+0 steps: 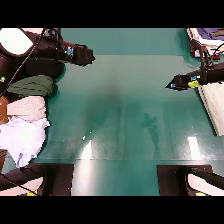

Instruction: Fold the shirts.

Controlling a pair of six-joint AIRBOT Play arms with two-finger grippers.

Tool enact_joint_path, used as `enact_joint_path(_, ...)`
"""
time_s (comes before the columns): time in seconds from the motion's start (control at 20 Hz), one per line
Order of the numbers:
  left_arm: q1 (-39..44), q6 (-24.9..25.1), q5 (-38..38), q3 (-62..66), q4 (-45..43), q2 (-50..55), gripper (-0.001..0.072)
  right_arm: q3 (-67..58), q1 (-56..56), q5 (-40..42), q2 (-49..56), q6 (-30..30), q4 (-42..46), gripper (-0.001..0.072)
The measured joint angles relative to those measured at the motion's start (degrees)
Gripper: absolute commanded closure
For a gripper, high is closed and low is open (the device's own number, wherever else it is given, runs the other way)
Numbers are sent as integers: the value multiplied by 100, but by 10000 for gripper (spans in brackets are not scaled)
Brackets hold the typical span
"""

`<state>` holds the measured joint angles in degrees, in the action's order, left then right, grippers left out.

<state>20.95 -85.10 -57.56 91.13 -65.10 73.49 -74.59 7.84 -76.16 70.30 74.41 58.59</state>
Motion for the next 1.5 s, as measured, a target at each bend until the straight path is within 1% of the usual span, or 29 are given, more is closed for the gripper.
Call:
enact_joint_path(0.75,0,-15,76,0,66,0,685,0,11,103,0,-2,-2,695)
enact_joint_path(0.95,-11,254,260,0,-157,17,685,0,11,197,0,-2,-4,696)
enact_joint_path(1.0,-11,313,284,0,-293,31,668,0,11,219,0,-2,-2,696)
enact_joint_path(1.05,-13,374,310,0,-490,50,376,0,11,245,0,-2,-4,696)
enact_joint_path(1.1,-11,409,363,0,-730,74,134,0,11,258,0,-2,-7,695)
enact_joint_path(1.15,-20,398,422,0,-1091,125,149,0,11,273,0,-2,-7,695)
enact_joint_path(1.25,-140,98,549,0,-2017,280,145,0,11,291,0,-2,-9,696)
enact_joint_path(1.35,-481,-352,697,0,-2817,555,145,0,11,295,0,0,-9,695)
enact_joint_path(1.5,-1235,-1051,949,0,-3421,1150,144,13,11,308,0,2,-13,695)
